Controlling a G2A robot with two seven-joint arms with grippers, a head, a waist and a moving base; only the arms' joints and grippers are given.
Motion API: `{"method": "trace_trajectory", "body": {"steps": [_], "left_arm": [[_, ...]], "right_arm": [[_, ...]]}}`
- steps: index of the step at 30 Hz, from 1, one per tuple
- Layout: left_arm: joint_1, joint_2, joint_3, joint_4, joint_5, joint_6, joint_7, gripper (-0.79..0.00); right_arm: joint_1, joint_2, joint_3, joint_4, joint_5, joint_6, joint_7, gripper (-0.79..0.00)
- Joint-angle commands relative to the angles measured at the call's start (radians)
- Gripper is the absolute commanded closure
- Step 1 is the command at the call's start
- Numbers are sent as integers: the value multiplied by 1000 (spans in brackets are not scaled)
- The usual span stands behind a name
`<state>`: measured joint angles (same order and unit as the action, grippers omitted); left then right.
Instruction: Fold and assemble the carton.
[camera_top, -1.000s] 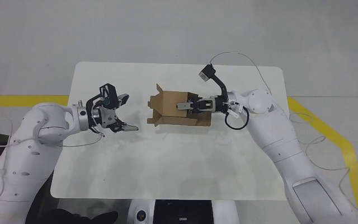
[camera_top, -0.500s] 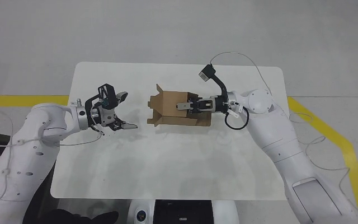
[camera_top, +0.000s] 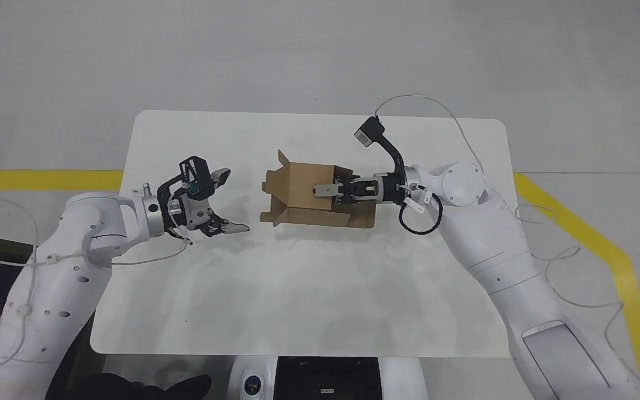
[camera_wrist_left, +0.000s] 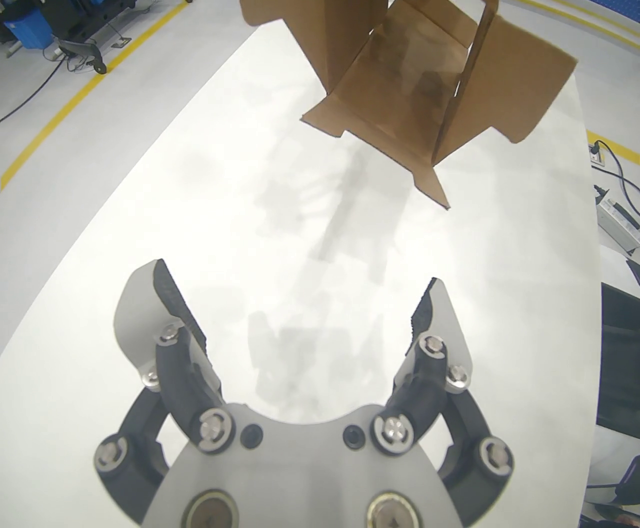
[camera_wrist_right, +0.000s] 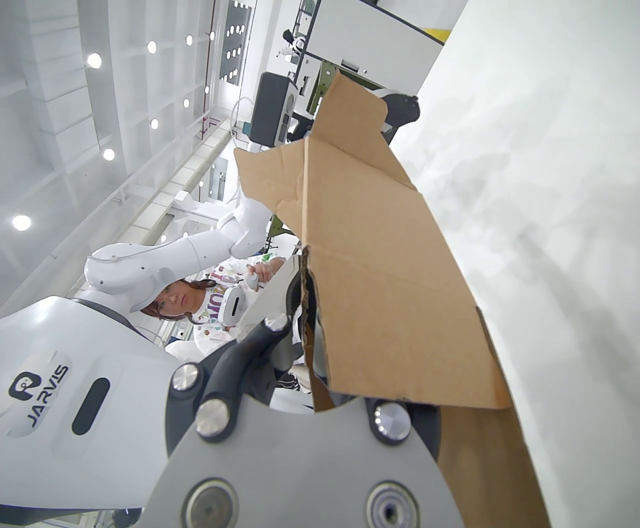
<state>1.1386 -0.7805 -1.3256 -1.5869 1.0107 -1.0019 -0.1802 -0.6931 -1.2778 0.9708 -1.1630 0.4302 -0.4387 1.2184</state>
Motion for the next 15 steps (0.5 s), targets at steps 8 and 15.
{"method": "trace_trajectory", "body": {"steps": [8, 15], "left_arm": [[33, -10, 18, 36, 331, -2, 405, -785], [19, -11, 101, 47, 558, -10, 653, -785]], "right_arm": [[-14, 6, 16, -17, 37, 27, 34, 0], [-3, 5, 11, -1, 61, 39, 65, 0]]}}
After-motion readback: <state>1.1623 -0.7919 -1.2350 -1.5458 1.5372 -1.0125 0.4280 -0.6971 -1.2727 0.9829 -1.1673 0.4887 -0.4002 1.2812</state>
